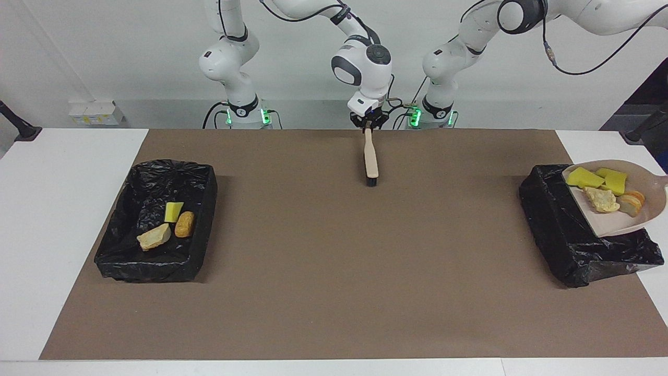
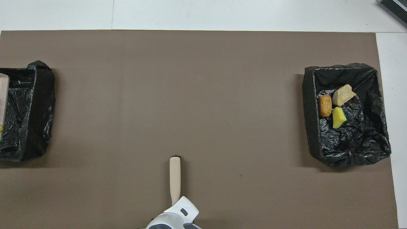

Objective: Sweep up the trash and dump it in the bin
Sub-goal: 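Tilt the dustpan over the bin with the left gripper to dump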

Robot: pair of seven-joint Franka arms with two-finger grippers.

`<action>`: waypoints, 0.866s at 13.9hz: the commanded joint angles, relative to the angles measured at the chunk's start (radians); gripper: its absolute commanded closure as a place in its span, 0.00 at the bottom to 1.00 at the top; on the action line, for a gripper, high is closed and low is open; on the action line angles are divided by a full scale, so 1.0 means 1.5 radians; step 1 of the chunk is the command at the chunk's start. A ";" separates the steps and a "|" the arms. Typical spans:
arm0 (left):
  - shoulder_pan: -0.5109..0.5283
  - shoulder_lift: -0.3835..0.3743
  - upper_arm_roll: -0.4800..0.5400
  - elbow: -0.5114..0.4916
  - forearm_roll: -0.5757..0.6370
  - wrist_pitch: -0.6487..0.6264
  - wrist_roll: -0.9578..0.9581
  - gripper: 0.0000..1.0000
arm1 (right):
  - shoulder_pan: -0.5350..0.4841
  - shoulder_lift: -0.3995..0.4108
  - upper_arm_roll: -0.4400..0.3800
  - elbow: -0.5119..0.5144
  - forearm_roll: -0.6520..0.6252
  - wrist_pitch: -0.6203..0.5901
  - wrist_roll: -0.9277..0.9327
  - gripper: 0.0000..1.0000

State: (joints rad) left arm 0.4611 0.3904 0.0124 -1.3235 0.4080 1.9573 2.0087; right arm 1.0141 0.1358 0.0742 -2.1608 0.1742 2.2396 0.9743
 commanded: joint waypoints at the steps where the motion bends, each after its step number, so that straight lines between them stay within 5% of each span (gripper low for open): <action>1: -0.054 0.003 0.004 -0.001 0.157 0.005 -0.132 1.00 | -0.006 0.010 0.003 0.006 0.018 -0.001 -0.024 0.74; 2: -0.065 -0.017 0.003 -0.033 0.218 0.004 -0.164 1.00 | -0.009 0.016 0.003 0.016 0.018 -0.006 -0.023 0.58; 3: -0.081 -0.037 0.004 -0.071 0.257 0.000 -0.198 1.00 | -0.010 0.022 0.002 0.031 0.016 -0.017 -0.023 0.23; 4: -0.088 -0.066 0.003 -0.114 0.308 -0.005 -0.249 1.00 | -0.014 0.026 0.001 0.048 0.015 -0.028 -0.023 0.10; 6: -0.110 -0.102 0.003 -0.174 0.401 -0.006 -0.320 1.00 | -0.047 0.022 0.000 0.069 0.006 -0.032 -0.022 0.00; 9: -0.142 -0.115 0.003 -0.171 0.530 -0.064 -0.335 1.00 | -0.102 0.057 -0.003 0.095 -0.051 0.011 -0.032 0.00; 12: -0.149 -0.157 -0.001 -0.170 0.540 -0.078 -0.341 1.00 | -0.163 0.079 0.000 0.146 -0.076 0.028 -0.030 0.00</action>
State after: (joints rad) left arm 0.2537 0.2292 0.0045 -1.5297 1.1922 1.8545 1.5165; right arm 0.8190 0.2117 0.0637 -2.0127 0.0804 2.2746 0.9463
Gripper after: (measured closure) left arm 0.687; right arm 0.000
